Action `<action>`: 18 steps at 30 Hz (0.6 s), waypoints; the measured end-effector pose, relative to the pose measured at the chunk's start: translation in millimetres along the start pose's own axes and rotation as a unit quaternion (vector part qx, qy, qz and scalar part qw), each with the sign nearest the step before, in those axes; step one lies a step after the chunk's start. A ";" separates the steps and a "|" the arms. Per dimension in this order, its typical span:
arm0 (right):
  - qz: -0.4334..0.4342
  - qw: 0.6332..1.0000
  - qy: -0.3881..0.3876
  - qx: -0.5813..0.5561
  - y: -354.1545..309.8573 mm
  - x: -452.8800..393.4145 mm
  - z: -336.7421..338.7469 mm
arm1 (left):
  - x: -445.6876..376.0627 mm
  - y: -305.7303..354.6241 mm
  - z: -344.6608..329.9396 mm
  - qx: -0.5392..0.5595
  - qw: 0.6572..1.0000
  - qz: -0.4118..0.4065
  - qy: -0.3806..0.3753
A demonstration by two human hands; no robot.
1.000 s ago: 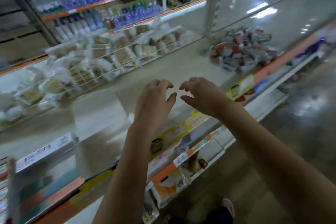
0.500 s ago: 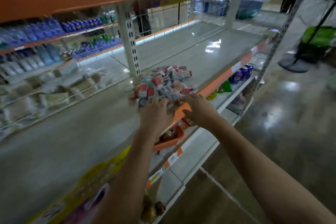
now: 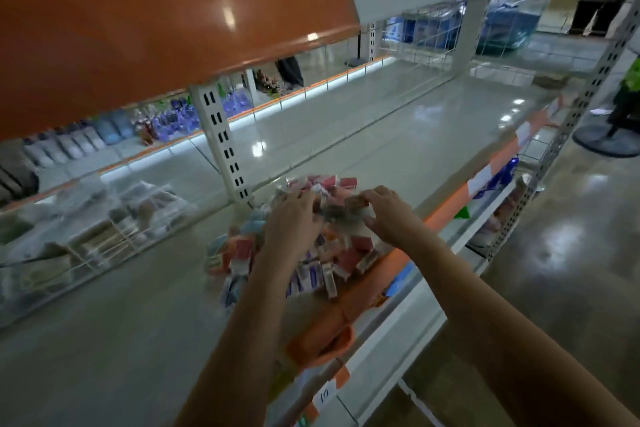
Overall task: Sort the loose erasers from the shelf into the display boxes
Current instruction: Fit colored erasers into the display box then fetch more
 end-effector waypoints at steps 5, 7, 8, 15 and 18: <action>0.013 1.000 -0.004 -0.029 20.6 -26.7 -2.5 | -28.7 15.0 -15.8 -0.012 1.000 -0.002 -0.019; 0.028 0.999 -0.019 -0.029 27.5 -35.8 -5.4 | -34.3 16.8 -22.1 -0.030 0.999 0.010 -0.030; 0.034 0.999 -0.023 -0.034 30.9 -39.5 -6.2 | -36.6 16.8 -25.0 -0.034 0.999 0.017 -0.034; 0.101 0.990 -0.054 -0.077 49.4 -50.6 -2.6 | -41.6 22.9 -32.1 -0.068 0.993 0.087 -0.033; 0.141 0.983 -0.086 -0.086 54.9 -52.4 -1.6 | -37.2 27.2 -31.2 -0.046 0.991 0.123 -0.033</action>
Point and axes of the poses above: each hand's wrist, its own x-axis away from the middle knuckle, its own z-axis out of the back of the hand, y = z × x, the point moved 4 cm from there along -x, towards the middle knuckle, and after that the axes turned 12 degrees about z, right-handed, at the moved point
